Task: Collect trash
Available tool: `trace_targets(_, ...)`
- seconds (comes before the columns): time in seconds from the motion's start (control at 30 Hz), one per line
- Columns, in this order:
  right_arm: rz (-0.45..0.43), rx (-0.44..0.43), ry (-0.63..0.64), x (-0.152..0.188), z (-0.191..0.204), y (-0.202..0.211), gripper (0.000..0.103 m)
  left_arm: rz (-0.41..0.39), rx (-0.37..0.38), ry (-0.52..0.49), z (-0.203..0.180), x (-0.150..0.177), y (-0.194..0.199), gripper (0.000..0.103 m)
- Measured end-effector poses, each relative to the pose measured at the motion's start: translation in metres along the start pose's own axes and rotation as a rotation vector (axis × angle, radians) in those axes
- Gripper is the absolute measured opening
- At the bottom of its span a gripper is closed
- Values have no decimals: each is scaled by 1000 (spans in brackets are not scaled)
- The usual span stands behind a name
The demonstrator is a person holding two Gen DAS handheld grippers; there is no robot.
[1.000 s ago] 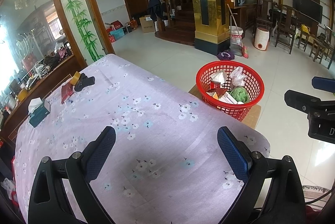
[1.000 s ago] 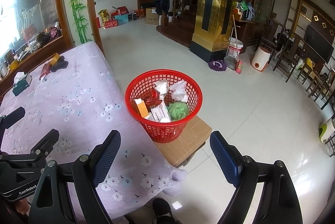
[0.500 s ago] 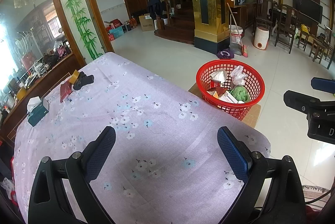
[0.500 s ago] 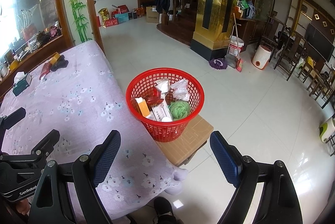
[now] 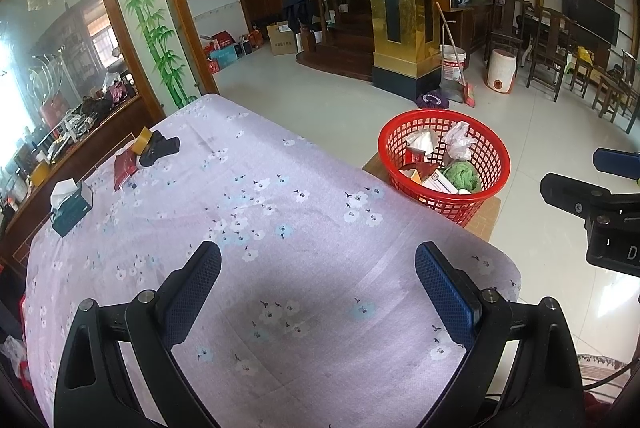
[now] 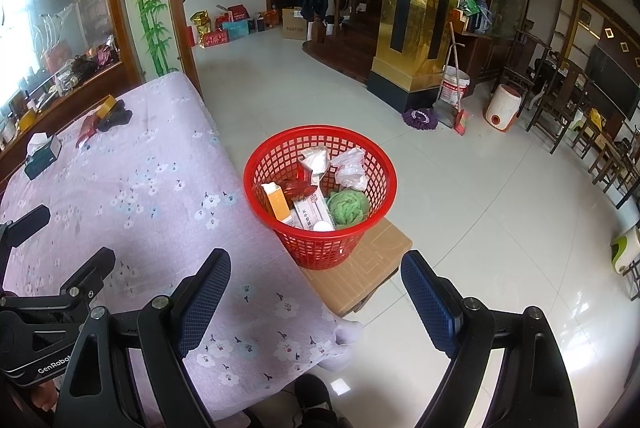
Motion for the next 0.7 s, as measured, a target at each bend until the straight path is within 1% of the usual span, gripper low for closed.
trace_targets(0.3,7,-5,5,-2,3,-4,90,5,1,4,-1,5,1,97)
trace_targets(0.7,15,-2,0,-4,0,-7,90,9,7,3,-3,2,0,97)
Point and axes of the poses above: each gripper's, at about its wrist camera, not at the fingertips, and y roughly against the way its jaws point, z to its left, x to its underside, the point moved 5 cm from there along -y, roughly the way its jaws point, and after that the axes turned 3 degrees about x, right-handed, at the moved point
